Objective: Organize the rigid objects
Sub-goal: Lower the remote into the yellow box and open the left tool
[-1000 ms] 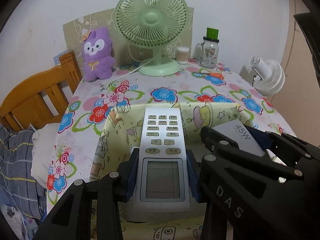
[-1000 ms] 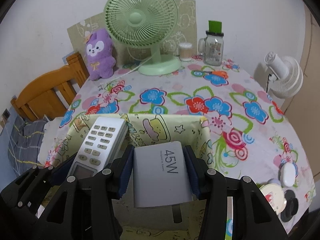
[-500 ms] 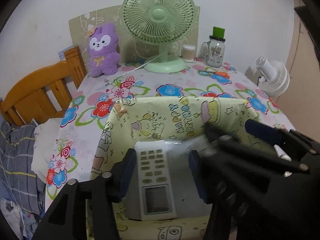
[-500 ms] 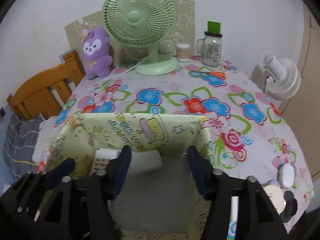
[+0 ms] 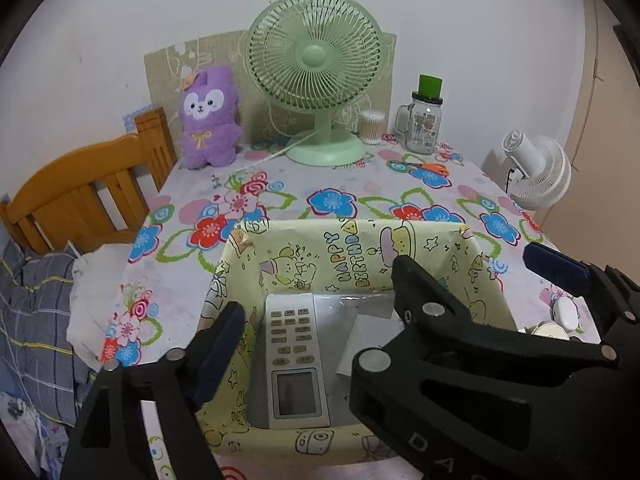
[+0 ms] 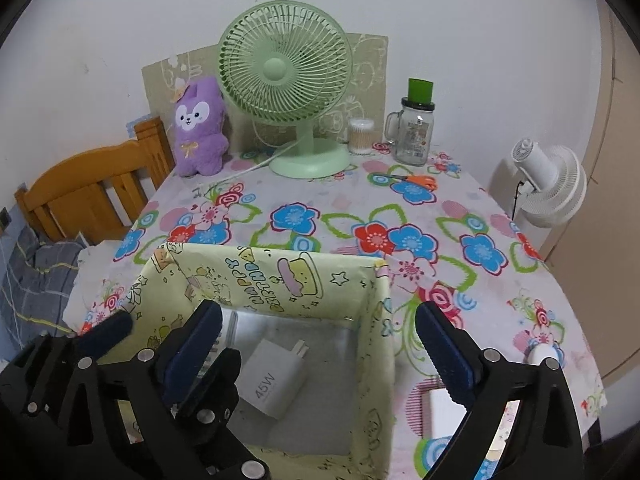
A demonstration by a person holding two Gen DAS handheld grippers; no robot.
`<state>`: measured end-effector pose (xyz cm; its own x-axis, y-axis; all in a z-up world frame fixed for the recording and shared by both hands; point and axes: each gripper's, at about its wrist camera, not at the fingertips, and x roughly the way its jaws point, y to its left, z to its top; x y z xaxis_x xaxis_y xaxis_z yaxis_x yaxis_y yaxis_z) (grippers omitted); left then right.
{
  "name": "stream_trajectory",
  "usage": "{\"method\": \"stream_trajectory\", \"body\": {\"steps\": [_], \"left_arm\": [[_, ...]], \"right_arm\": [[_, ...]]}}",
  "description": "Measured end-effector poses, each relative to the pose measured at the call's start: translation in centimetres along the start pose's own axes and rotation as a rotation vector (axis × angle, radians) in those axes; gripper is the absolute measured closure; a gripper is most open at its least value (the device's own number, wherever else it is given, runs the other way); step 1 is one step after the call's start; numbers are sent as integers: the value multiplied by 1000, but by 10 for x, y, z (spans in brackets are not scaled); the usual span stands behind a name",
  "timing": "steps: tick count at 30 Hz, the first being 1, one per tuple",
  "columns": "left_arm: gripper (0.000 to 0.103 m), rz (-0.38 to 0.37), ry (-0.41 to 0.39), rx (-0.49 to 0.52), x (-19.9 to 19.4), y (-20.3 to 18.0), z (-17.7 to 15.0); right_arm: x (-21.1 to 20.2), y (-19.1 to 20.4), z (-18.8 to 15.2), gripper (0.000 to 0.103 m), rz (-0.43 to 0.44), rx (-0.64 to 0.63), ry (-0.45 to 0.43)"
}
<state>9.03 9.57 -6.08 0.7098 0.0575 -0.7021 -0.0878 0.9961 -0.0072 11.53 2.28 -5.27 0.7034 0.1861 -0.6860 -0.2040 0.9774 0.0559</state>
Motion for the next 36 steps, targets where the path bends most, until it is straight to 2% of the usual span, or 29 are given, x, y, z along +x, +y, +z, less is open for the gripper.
{"method": "stream_trajectory", "body": {"steps": [17, 22, 36], "left_arm": [[5, 0, -60, 9, -34, -23, -2], [1, 19, -76, 11, -41, -32, -5], [0, 0, -100, -3, -55, -58, -11]], "right_arm": [[-40, -17, -1, 3, 14, -16, -54], [-50, -26, -5, 3, 10, -14, -66], [-72, -51, -11, 3, 7, -40, -102]]}}
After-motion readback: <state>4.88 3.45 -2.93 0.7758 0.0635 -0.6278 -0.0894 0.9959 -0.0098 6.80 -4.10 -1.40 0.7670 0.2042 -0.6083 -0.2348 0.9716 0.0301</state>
